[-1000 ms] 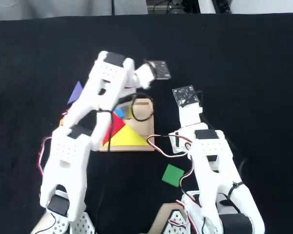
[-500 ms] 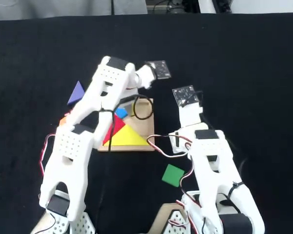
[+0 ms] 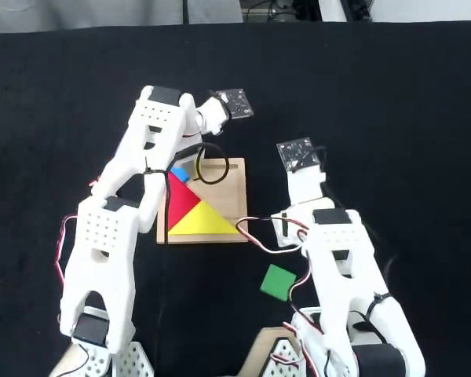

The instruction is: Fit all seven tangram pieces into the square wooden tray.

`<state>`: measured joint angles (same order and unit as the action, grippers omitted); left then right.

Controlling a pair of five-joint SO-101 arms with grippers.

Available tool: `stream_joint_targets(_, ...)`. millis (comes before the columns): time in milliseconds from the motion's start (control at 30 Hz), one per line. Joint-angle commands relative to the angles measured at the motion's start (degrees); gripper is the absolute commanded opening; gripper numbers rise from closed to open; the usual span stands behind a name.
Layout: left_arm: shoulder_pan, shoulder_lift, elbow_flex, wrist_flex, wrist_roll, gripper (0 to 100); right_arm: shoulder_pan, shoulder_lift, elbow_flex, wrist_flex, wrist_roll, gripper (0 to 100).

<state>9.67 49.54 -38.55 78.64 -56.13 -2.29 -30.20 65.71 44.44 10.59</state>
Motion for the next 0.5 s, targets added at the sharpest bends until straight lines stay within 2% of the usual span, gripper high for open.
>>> stream_joint_targets(0,-0.9,-1.0,-2.5,0.2,-1.5,24,0.5,-2.6,-1.5,-0.6,-0.4,1.1)
stream_joint_targets(167,1.1,-1.1,-9.4,11.4,-1.5,24,0.5,-2.6,-1.5,-0.7,-0.4,1.1)
stream_joint_targets(300,1.3,-1.1,-23.4,22.1,-1.3,24,0.5,-2.3,-1.5,-0.9,-0.5,1.1)
stream_joint_targets(467,-2.0,-4.7,-39.7,22.3,11.1,24,0.5,-2.2,-1.5,-1.0,-0.6,1.1)
